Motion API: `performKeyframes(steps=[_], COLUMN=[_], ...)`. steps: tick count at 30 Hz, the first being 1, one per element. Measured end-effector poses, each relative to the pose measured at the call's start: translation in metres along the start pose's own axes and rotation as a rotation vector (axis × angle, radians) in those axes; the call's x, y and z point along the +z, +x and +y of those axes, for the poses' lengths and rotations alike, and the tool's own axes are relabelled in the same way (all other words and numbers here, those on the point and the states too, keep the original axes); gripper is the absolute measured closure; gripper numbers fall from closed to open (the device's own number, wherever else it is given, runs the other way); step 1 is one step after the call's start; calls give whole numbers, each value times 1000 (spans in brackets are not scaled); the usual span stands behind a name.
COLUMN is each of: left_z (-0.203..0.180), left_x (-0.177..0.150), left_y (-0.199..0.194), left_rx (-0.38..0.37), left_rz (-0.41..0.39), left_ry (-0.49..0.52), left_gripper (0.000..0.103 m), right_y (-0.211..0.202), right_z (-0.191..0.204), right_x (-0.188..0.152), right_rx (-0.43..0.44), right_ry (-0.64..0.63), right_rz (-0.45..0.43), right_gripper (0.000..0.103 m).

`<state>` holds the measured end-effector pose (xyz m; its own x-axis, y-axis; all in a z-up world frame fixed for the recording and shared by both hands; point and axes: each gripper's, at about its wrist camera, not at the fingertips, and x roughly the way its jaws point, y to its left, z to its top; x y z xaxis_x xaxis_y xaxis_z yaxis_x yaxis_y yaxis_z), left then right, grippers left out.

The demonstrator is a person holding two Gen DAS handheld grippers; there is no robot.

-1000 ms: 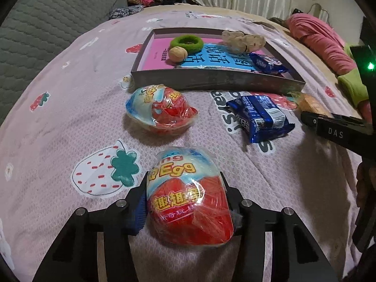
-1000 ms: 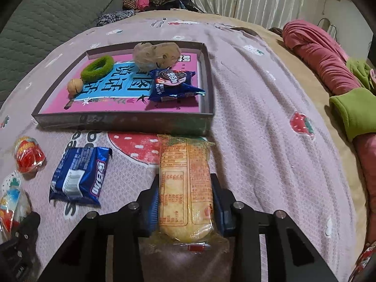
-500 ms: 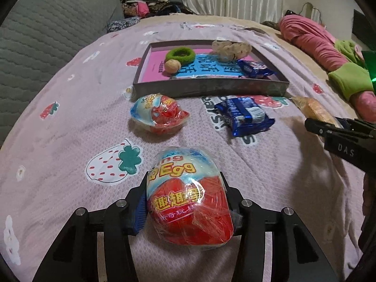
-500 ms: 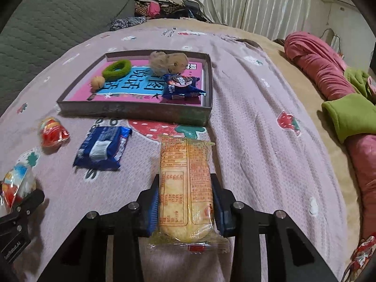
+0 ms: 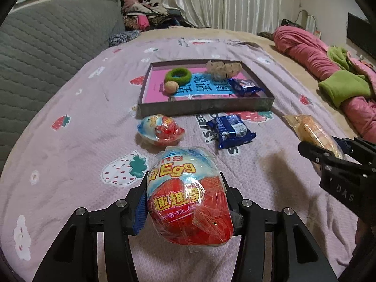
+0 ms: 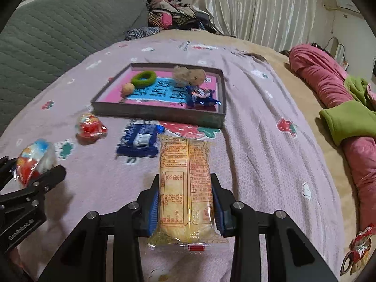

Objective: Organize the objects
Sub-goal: 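Lift the red egg and cake bar and carry both toward the tray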

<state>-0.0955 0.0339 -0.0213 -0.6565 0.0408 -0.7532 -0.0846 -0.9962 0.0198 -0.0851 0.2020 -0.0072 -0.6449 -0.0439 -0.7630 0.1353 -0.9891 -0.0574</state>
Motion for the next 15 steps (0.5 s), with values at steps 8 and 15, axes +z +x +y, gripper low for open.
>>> performKeyframes(steps=[8,15], left_z=[3,5], left_x=[8,18], left_y=[-38,-70], left_rx=[3,8], left_rz=[-62,-111], left_ry=[-2,7], left_gripper=[51,51], right_y=[-46,-83], right_z=[13,17], right_x=[7,16], right_rx=[4,1], right_ry=[-28,-29], right_rz=[-77,-141], right_gripper=[65,65])
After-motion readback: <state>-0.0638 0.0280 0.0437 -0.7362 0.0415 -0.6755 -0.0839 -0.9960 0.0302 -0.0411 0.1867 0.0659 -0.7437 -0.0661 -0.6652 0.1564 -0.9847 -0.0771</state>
